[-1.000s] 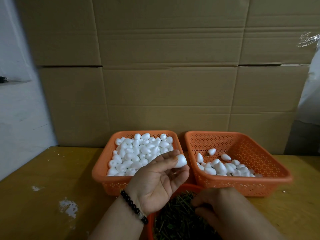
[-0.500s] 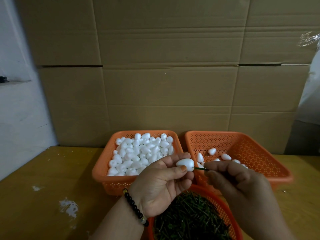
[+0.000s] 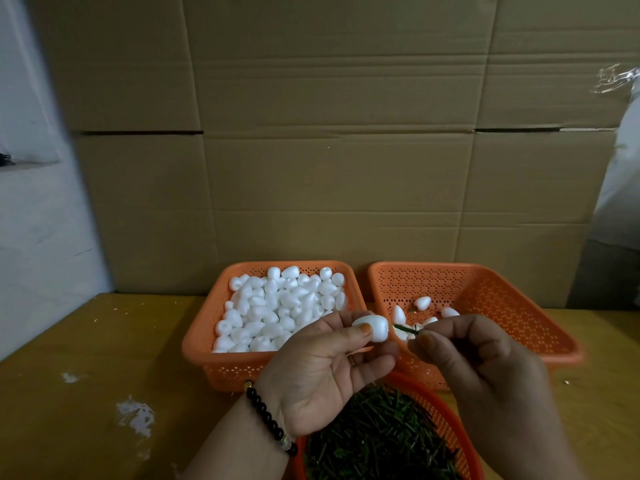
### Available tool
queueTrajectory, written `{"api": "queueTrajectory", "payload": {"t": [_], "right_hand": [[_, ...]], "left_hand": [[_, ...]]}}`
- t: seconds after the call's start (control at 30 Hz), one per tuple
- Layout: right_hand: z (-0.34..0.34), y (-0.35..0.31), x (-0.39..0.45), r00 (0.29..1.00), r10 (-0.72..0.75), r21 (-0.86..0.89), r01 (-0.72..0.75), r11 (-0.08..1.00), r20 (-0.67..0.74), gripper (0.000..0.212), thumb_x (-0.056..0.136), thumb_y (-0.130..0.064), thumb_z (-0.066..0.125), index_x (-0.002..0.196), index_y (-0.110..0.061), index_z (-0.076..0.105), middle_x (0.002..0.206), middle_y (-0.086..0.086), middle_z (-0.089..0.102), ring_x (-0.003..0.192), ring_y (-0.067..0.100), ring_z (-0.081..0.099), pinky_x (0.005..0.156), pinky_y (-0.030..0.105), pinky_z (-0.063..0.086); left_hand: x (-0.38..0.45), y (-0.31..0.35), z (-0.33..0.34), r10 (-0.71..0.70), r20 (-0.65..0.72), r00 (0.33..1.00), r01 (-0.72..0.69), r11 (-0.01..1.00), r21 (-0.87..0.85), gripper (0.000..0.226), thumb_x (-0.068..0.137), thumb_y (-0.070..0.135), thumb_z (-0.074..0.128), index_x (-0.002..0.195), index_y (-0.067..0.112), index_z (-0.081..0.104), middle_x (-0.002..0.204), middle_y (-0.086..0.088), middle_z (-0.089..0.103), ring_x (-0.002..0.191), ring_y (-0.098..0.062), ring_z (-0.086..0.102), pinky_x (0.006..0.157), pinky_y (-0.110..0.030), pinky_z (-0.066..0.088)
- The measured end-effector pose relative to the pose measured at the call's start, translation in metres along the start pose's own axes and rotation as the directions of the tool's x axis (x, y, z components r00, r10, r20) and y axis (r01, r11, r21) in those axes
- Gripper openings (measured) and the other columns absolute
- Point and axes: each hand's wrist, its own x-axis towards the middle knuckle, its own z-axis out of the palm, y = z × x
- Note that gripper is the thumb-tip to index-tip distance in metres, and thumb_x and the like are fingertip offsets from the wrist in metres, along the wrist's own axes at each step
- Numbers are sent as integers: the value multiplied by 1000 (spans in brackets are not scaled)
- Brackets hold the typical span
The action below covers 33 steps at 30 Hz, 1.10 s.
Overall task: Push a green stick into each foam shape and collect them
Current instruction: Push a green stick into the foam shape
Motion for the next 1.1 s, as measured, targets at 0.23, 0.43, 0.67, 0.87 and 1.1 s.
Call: {"api": "queueTrajectory", "payload": {"t": [0.23, 0.43, 0.67, 0.87, 1.1], "right_hand": [[3, 5, 0, 992, 113, 222, -124, 967, 59, 13, 71, -34, 63, 78, -23, 66, 83, 2, 73, 74, 16, 70, 64, 32, 59], [7, 7, -2, 973, 209, 566, -225, 793, 94, 14, 74, -14, 58, 73, -1, 52, 94, 16, 71, 86, 33, 71, 66, 32, 58], [6, 4, 1, 961, 248, 592, -270, 759, 120, 8, 76, -22, 60, 76, -18, 67, 79, 19, 70, 74, 31, 71, 61, 29, 57], [5, -2, 2, 922, 346, 634, -375, 676, 177, 21, 74, -16, 58, 91, -9, 69, 77, 18, 69, 71, 30, 71, 50, 28, 55], [4, -1, 2, 882, 383, 638, -465, 614, 275, 24, 67, -5, 62, 87, -10, 74, 79, 23, 70, 61, 24, 65, 46, 22, 51]], "left_hand": [[-1, 2, 4, 25, -15, 1000, -25, 1000, -18, 15, 77, 0, 62, 84, 3, 75, 89, -20, 69, 80, -28, 71, 64, -31, 59], [-2, 3, 6, 11, -10, 1000, -11, 998, -56, 28, 71, 1, 70, 98, -2, 65, 92, -22, 68, 79, -29, 70, 63, -32, 59], [-3, 4, 8, 6, -7, 1000, -6, 999, -37, 35, 64, 4, 73, 98, 0, 63, 87, -20, 67, 75, -27, 69, 61, -31, 59], [-4, 5, 7, 16, 14, 1000, -16, 999, -39, 36, 66, 4, 71, 100, 0, 61, 84, -21, 67, 75, -25, 69, 61, -30, 59], [-3, 4, 6, 24, 38, 999, -23, 999, -25, 22, 69, 3, 70, 92, 1, 70, 86, -22, 67, 80, -28, 69, 63, -30, 59]]}}
